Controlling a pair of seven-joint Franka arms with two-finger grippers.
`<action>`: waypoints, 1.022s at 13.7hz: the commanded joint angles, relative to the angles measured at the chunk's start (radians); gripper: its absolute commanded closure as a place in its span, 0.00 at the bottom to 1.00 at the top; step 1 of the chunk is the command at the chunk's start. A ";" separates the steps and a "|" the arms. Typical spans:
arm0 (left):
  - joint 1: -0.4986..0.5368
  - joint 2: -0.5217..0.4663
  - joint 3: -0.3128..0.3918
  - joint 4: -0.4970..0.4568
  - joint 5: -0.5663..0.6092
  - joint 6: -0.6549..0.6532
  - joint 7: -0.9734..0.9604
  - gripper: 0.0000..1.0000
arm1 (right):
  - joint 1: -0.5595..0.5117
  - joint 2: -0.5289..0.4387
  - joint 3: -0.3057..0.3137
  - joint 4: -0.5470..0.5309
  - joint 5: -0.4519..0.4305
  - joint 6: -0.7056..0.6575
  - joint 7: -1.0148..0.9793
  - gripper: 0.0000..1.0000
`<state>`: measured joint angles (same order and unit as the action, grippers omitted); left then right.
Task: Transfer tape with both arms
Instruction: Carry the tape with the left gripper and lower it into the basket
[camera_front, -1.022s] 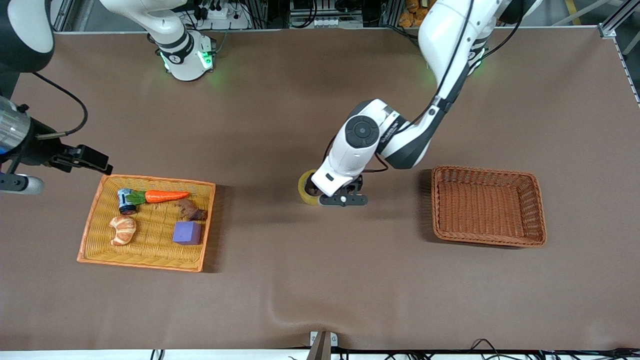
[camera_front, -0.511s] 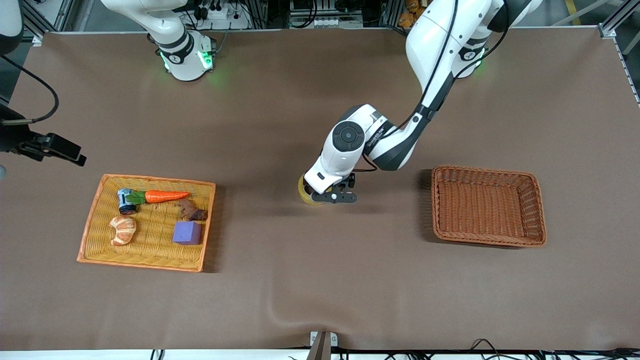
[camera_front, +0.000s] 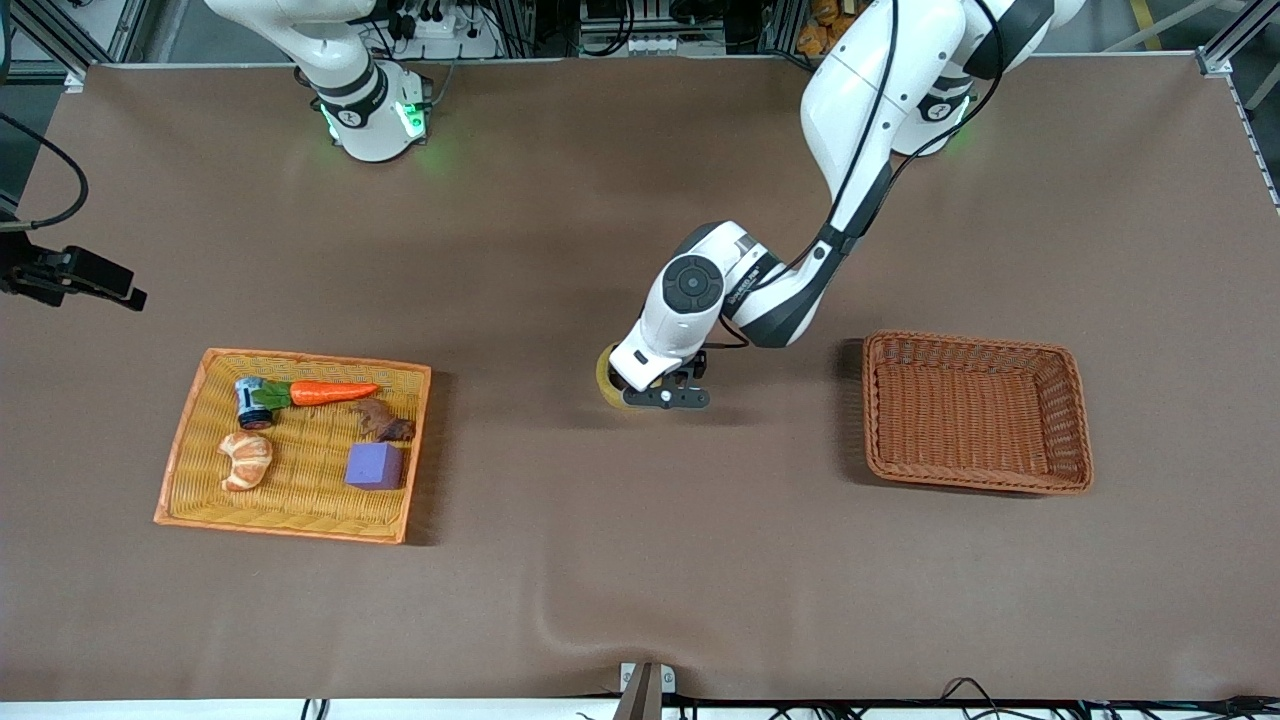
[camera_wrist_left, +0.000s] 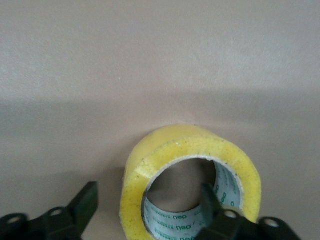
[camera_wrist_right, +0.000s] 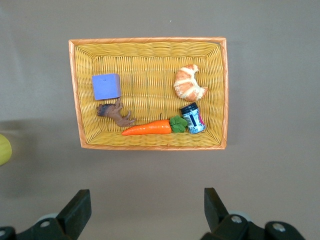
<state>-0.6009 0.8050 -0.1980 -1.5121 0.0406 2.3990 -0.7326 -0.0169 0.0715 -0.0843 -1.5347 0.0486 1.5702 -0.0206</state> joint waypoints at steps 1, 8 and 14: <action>-0.016 0.026 0.009 0.007 0.056 0.032 -0.037 0.62 | -0.031 -0.042 0.052 -0.035 -0.039 0.007 -0.010 0.00; 0.085 -0.163 0.008 0.000 0.059 -0.122 -0.031 1.00 | -0.012 -0.038 0.055 -0.021 -0.075 0.008 -0.007 0.00; 0.340 -0.406 0.000 -0.023 0.055 -0.427 0.048 1.00 | -0.015 -0.025 0.061 -0.016 -0.064 0.034 -0.015 0.00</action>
<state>-0.3411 0.4551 -0.1819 -1.4783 0.0794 2.0138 -0.7167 -0.0158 0.0588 -0.0236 -1.5361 -0.0055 1.5854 -0.0242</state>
